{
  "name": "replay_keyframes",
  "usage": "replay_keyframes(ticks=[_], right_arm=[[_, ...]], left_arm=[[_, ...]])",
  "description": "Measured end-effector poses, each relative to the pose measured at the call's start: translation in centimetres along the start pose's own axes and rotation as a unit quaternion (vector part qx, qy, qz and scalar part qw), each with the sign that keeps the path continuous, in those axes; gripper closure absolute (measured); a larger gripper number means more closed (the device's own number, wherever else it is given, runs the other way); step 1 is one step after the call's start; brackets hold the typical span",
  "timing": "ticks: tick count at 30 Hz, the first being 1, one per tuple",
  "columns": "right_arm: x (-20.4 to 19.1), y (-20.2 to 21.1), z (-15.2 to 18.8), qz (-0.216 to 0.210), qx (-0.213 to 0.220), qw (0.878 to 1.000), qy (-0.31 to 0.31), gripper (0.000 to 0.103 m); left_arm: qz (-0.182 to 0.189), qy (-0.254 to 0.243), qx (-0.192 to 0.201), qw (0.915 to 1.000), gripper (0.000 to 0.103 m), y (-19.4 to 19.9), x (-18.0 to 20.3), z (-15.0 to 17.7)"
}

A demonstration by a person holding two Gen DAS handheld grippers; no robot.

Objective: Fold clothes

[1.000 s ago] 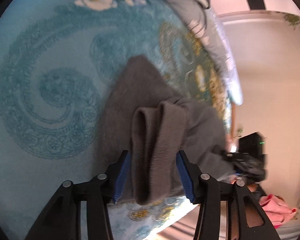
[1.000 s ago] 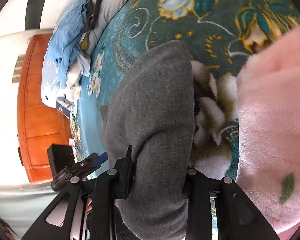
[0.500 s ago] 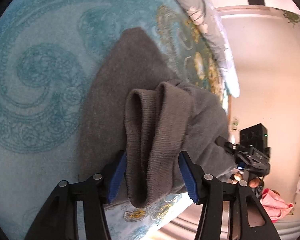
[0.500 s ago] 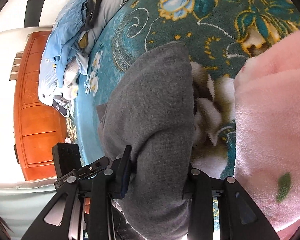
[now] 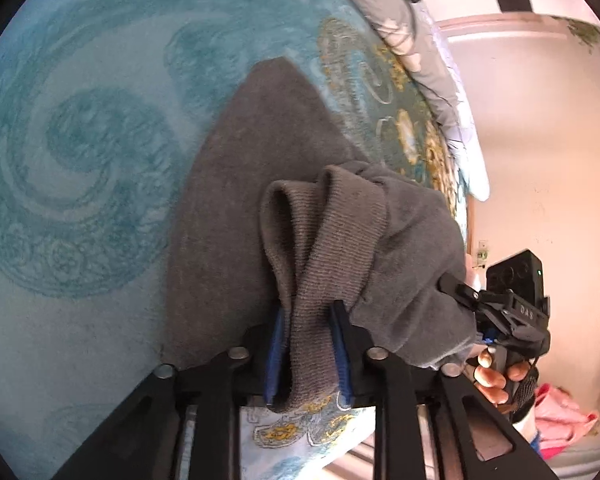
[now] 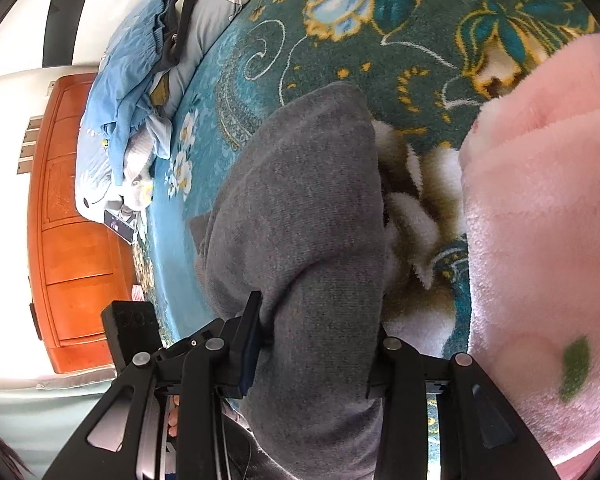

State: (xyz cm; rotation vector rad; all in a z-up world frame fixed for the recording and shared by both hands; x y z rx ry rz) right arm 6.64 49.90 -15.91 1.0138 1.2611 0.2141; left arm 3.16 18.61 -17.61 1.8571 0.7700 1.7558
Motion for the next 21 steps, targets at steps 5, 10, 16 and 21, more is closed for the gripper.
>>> replay_keyframes(ticks=[5, 10, 16, 21], right_arm=[[0.2, -0.1, 0.0, 0.002, 0.004, 1.0, -0.006, 0.062], [0.2, 0.0, 0.0, 0.002, 0.008, 1.0, -0.012, 0.062], [-0.3, 0.4, 0.1, -0.003, 0.013, 1.0, -0.006, 0.06], [-1.4, 0.5, 0.6, -0.018, 0.012, 1.0, 0.017, 0.048]], left_arm=[[-0.004, 0.006, -0.003, 1.0, 0.064, -0.7, -0.1, 0.3], [-0.01, -0.021, 0.005, 0.9997, 0.079, -0.4, 1.1, 0.5], [-0.003, -0.068, 0.038, 0.997, 0.09, 2.3, 3.5, -0.6], [0.002, -0.069, 0.085, 0.994, 0.09, 6.2, 2.7, -3.2]])
Point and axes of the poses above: each gripper's, at about its wrist camera, not at the fingertips, and y roughly against the way its jaws point, x to its right, z to its underside, the point moved 2 cm from there along -y, roughly the way its jaws point, and after that the axes turned 12 degrees about x, right-handed, at the moved point
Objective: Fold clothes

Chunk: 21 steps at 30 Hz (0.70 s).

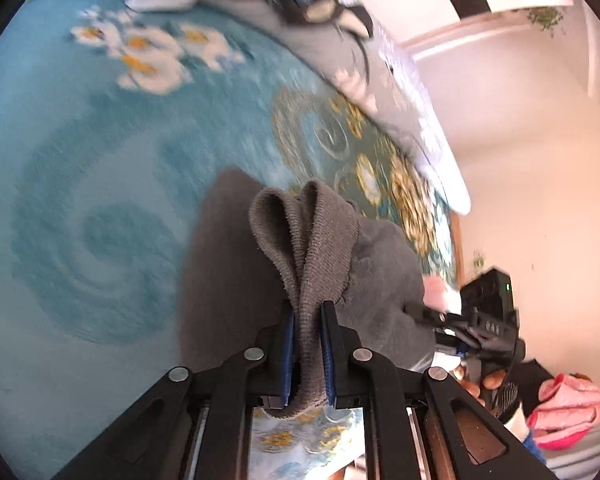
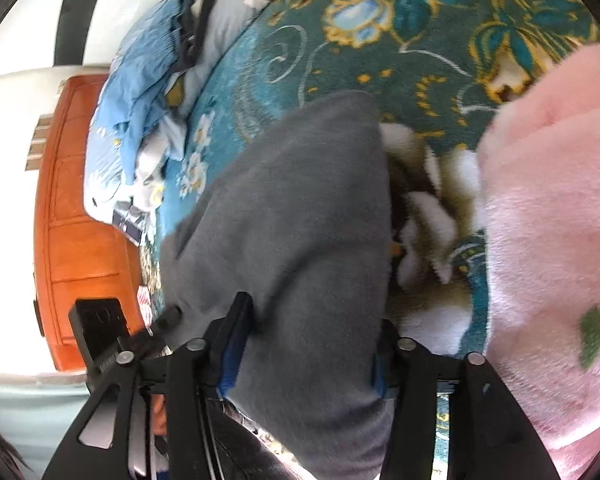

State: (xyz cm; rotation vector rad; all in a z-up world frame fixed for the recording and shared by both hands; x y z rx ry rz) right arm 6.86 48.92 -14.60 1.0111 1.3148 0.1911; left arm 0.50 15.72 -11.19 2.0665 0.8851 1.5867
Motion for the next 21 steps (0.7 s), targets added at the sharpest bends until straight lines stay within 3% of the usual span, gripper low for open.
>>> replay_keyframes(ticks=[2, 5, 7, 10, 14, 15, 21], right_arm=[[-0.2, -0.2, 0.1, -0.001, -0.003, 1.0, 0.006, 0.048], [-0.1, -0.9, 0.3, 0.001, -0.011, 1.0, 0.006, 0.047], [0.0, -1.3, 0.4, 0.003, -0.017, 1.0, 0.005, 0.047], [0.3, -1.4, 0.4, 0.01, -0.017, 1.0, 0.006, 0.045], [0.8, -1.3, 0.3, 0.019, -0.017, 1.0, 0.005, 0.04], [0.9, -1.4, 0.4, 0.017, -0.017, 1.0, 0.004, 0.04], [1.0, -2.8, 0.7, 0.007, -0.016, 1.0, -0.005, 0.04]], left_arm=[[-0.026, 0.007, 0.003, 0.9996, 0.09, -0.1, -1.8, -0.3], [-0.064, 0.027, -0.025, 0.9973, 0.089, -1.7, -5.1, 0.7], [-0.062, 0.05, -0.029, 0.9964, 0.088, -2.1, -6.2, 1.4], [-0.064, 0.046, -0.032, 0.9963, 0.083, -2.2, -6.1, 1.3], [-0.092, 0.021, -0.059, 0.9938, 0.056, -2.8, -6.2, 1.7], [-0.095, 0.02, -0.066, 0.993, 0.054, -2.9, -6.5, 1.8], [-0.043, 0.085, -0.076, 0.9926, 0.045, -3.5, -8.2, 1.6]])
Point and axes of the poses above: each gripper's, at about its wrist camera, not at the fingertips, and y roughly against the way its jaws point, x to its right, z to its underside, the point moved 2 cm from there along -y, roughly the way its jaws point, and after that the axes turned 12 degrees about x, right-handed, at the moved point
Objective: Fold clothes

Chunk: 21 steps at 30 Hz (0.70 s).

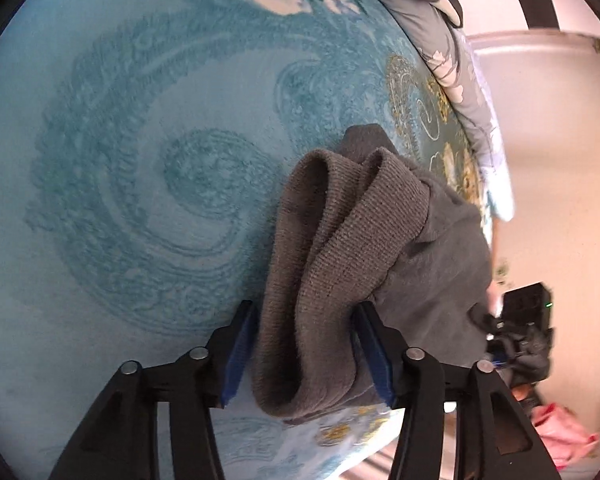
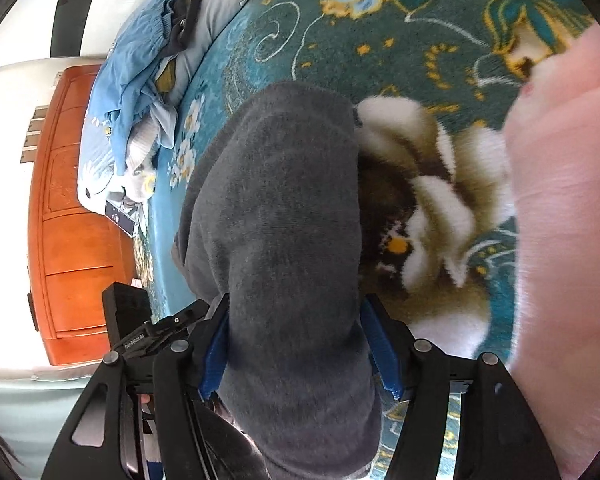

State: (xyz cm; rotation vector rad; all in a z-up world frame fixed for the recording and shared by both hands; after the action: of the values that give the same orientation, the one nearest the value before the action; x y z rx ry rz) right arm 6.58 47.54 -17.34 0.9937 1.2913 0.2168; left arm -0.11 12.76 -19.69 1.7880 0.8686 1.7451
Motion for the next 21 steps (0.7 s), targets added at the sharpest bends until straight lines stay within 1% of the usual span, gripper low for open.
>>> replay_keyframes(ticks=[3, 5, 6, 7, 8, 9, 10, 12, 14, 17, 21], right_arm=[[0.1, -0.9, 0.0, 0.004, 0.003, 1.0, -0.012, 0.04], [-0.1, -1.1, 0.0, 0.009, 0.008, 1.0, -0.013, 0.04], [-0.4, -1.0, 0.1, 0.012, 0.01, 1.0, -0.01, 0.042], [-0.6, -0.9, 0.1, 0.014, 0.012, 1.0, -0.007, 0.048], [-0.9, -0.7, 0.1, 0.016, 0.014, 1.0, -0.003, 0.05], [-1.2, -0.6, 0.1, 0.018, 0.015, 1.0, 0.002, 0.055], [-1.5, -0.4, 0.1, 0.021, 0.015, 1.0, 0.008, 0.059], [-2.4, 0.0, 0.1, 0.023, 0.016, 0.999, 0.023, 0.062], [-3.1, 0.5, 0.0, 0.019, 0.018, 0.999, 0.031, 0.064], [-4.3, 1.7, -0.6, 0.002, 0.019, 0.999, 0.042, 0.066], [-6.2, 5.5, -1.5, -0.013, 0.029, 0.996, 0.079, 0.066]], left_arm=[[0.014, 0.017, -0.003, 0.9997, 0.044, -0.2, 0.0, -0.1], [0.018, 0.022, -0.002, 0.9996, 0.047, -0.2, 0.4, -0.1], [0.02, 0.023, -0.003, 0.9995, 0.047, -0.3, 0.7, 0.0], [0.02, 0.023, -0.003, 0.9995, 0.048, -0.4, 0.8, 0.2], [0.017, 0.021, -0.004, 0.9996, 0.056, -0.4, 0.9, 0.4], [0.015, 0.019, -0.003, 0.9997, 0.063, -0.3, 0.9, 0.6], [0.014, 0.017, 0.0, 0.9998, 0.065, -0.1, 1.0, 0.8], [0.016, 0.012, 0.01, 0.9997, 0.074, 0.1, 1.5, 1.0], [0.018, 0.008, 0.016, 0.9997, 0.077, 0.8, 2.1, 1.1], [0.023, -0.005, 0.022, 0.9995, 0.078, 1.7, 3.6, 1.3], [0.041, -0.042, 0.027, 0.9979, 0.078, 3.5, 7.1, 2.1]])
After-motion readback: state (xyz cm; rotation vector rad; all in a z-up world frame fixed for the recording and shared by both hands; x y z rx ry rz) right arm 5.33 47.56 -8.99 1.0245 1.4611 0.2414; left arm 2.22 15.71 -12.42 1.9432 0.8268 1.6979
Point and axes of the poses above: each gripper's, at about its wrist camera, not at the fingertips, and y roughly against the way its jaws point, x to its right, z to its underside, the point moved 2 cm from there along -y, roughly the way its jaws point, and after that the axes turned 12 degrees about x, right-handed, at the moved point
